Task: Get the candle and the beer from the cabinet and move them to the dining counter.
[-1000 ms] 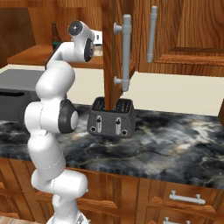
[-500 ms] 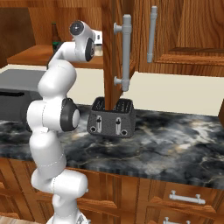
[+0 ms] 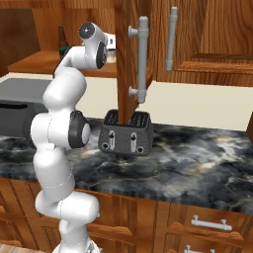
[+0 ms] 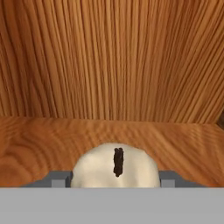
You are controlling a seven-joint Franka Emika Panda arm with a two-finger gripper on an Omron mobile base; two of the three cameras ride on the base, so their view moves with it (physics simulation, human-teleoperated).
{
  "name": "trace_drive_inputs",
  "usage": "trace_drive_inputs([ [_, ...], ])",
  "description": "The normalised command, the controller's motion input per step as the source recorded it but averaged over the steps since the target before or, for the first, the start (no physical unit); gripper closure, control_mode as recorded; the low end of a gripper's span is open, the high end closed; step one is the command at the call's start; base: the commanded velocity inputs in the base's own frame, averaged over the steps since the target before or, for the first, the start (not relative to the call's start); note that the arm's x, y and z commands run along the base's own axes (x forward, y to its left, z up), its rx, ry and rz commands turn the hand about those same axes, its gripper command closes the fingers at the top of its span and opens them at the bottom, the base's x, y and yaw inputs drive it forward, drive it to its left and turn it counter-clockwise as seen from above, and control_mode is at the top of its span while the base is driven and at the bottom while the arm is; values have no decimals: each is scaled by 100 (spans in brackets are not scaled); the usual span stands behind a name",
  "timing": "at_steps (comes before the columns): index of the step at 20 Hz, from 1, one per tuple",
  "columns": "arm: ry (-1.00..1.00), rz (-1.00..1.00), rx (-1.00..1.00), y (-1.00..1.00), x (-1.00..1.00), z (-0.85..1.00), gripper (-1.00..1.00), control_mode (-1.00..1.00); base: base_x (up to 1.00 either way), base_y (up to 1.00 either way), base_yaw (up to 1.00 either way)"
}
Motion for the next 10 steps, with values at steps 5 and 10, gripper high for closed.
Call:
trace_drive_inputs([
  [5, -11, 0, 0, 0, -58, -2, 100, -100, 0, 0, 0],
  [10, -20, 0, -1, 13, -100, -1, 100, -100, 0, 0, 0],
])
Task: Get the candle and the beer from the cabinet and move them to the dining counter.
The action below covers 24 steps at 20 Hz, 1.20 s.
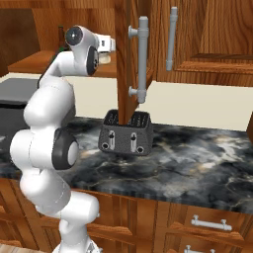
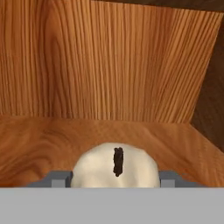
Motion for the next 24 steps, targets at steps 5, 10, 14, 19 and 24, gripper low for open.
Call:
trace_drive_inputs([
  [5, -2, 1, 0, 11, -100, 6, 100, -100, 0, 0, 0],
  [10, 5, 0, 0, 15, -100, 22, 100, -100, 0, 0, 0],
  [14, 9, 1, -1, 16, -100, 20, 100, -100, 0, 0, 0],
  [19, 6, 1, 0, 15, -100, 5, 100, -100, 0, 0, 0],
  [24, 2, 0, -2, 25, -100, 0, 100, -100, 0, 0, 0],
])
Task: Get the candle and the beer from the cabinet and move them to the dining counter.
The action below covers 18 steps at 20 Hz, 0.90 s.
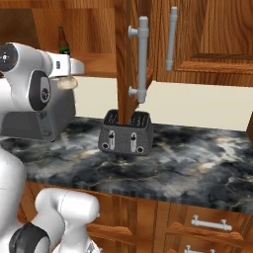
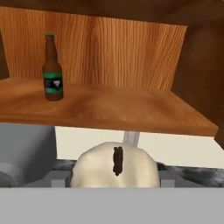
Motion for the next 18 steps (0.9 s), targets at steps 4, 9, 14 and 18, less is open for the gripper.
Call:
trace_drive_inputs([
  [4, 0, 0, -2, 22, -100, -8, 100, -100, 0, 0, 0],
  [9, 7, 0, -2, 10, -77, -30, 100, -100, 0, 0, 0],
  [14, 13, 0, -1, 0, -37, -38, 100, -100, 0, 0, 0],
  [18, -4, 0, 0, 6, -38, -27, 100, 100, -18, 5, 1],
])
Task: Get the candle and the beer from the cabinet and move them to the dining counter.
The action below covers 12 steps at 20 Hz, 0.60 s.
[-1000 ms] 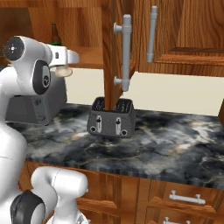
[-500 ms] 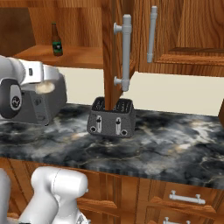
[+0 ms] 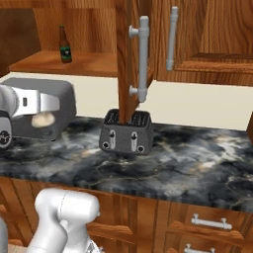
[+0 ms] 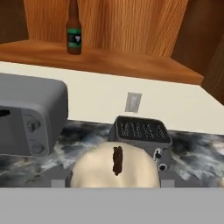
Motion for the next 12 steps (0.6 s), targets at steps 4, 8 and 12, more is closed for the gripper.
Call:
trace_drive_inputs([
  [4, 0, 0, 0, 0, 0, 0, 100, 100, -72, 36, 11],
  [8, 0, 0, 0, 0, 0, 0, 100, 100, -76, 33, 17],
  [12, 0, 0, 0, 0, 0, 0, 100, 100, -69, 49, 23],
])
